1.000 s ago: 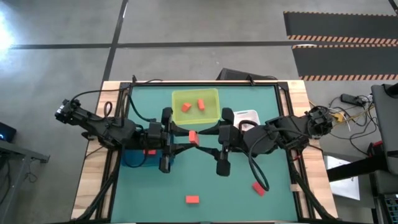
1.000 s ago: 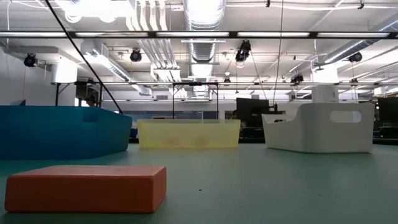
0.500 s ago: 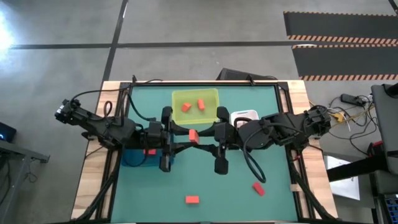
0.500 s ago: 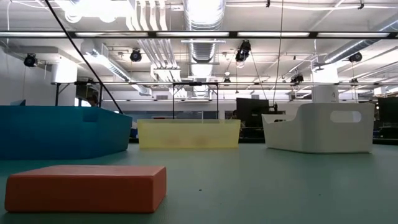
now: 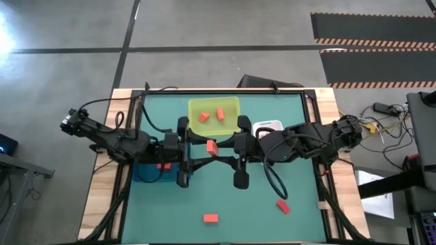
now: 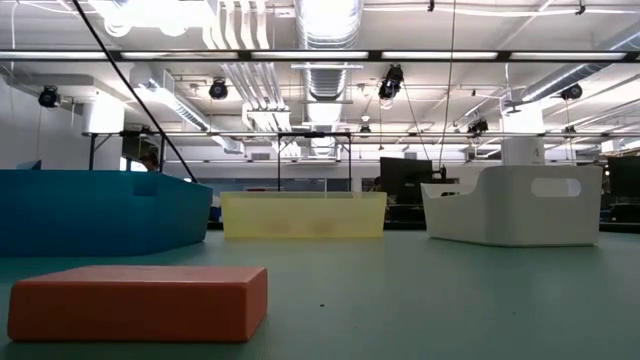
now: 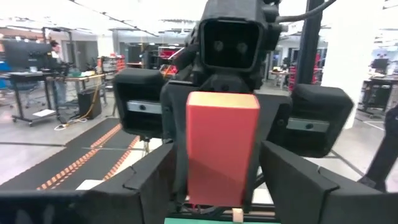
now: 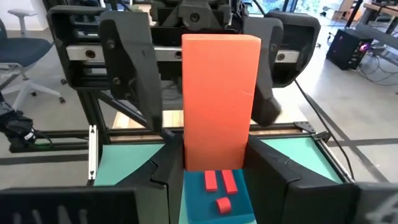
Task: Sort & place blocks by color
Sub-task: Put the orange block into the yellow bin
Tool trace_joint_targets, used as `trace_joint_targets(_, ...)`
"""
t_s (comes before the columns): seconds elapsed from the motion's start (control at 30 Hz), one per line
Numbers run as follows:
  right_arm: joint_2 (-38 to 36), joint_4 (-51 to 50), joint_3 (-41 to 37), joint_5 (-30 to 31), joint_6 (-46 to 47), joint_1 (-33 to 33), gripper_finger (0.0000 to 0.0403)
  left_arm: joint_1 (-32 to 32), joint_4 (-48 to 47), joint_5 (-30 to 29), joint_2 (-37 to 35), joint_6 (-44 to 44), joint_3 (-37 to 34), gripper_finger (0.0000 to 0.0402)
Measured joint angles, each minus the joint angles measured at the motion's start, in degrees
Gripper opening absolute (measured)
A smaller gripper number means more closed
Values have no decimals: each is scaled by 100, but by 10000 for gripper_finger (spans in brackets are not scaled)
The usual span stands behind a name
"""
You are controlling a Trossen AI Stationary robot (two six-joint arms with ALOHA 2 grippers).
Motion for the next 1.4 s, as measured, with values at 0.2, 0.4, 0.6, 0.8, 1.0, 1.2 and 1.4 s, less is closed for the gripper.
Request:
trace_joint_targets(0.2,-156,-582,0,-19,320,-4,119,-2,-124,-181,-253,3,-43,220)
trace_joint_targets(0.4,-372,-1610,2,-23,808,-100,119,0,-679,-192,-637,-121,-162,221)
trace_joint_targets(0.6,-438,-2406,2,-312,1210,-627,119,49,-1457,-753,-1113,-287,-205,221)
trace_joint_targets(0.8,-239,-2514,2,-1073,1162,-1600,119,404,-2335,-970,-1512,-434,-208,221)
trace_joint_targets(1.0,51,-2512,2,-1867,1059,-2813,119,1168,-3665,-950,-1881,-881,-210,221)
trace_joint_targets(1.2,599,-2510,4,-2479,900,-3842,119,2273,-4439,-631,-2061,-842,-210,221)
trace_joint_targets(1.4,1266,-2515,4,-2972,711,-4491,119,3661,-4714,195,-1934,-473,-210,221)
